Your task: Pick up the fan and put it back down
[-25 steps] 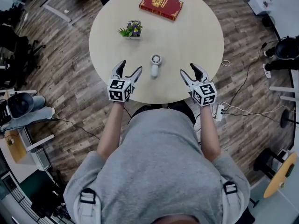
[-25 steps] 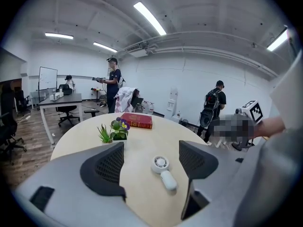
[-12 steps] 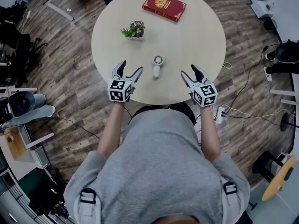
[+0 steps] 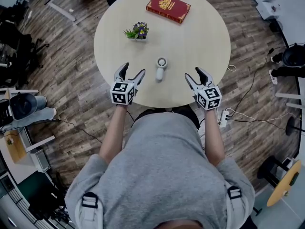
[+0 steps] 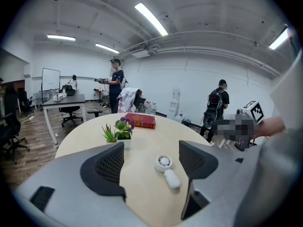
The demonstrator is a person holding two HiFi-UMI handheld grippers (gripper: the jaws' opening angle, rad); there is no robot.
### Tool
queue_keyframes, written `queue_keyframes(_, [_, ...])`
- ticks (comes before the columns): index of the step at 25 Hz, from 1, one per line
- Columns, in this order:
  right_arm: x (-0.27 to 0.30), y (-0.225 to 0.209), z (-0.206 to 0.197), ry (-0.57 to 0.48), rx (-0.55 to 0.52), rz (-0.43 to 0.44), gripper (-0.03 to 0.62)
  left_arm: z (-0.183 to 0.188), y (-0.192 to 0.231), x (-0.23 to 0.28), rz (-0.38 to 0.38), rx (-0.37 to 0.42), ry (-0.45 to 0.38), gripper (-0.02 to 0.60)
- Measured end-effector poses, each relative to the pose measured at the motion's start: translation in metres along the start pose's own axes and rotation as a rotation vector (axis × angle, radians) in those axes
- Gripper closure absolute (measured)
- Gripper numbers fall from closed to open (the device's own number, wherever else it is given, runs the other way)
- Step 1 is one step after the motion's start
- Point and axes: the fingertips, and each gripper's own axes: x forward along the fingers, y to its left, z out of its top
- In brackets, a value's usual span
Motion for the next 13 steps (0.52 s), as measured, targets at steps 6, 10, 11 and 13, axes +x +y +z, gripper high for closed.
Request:
queue_keyframes(6, [0.0006, 0.0007, -0.0014, 0.000, 0.001, 0.001, 0.344, -0.0043, 0.0006, -0.0012, 0.001, -0.002, 0.008, 0.206])
queue_keyframes(10, [0.0017, 0.0024, -0.0027, 0.005, 0.006, 0.006, 0.344, -0.0046, 0.0019, -0.0016, 0.001, -0.003, 0.015, 0.206])
queue_keyframes(11, [0.0022, 0.0026, -0.0031, 0.008, 0.006, 0.006, 0.344, -0.0045, 0.0026, -0.0016, 0.001, -0.003, 0.015, 0.206])
queue_keyframes(13, [0.0036, 0.0027, -0.0038, 0.012, 0.007, 0.007, 0.344, -0.0041, 0.0041, -0.0016, 0.001, -0.004, 0.016, 0.206])
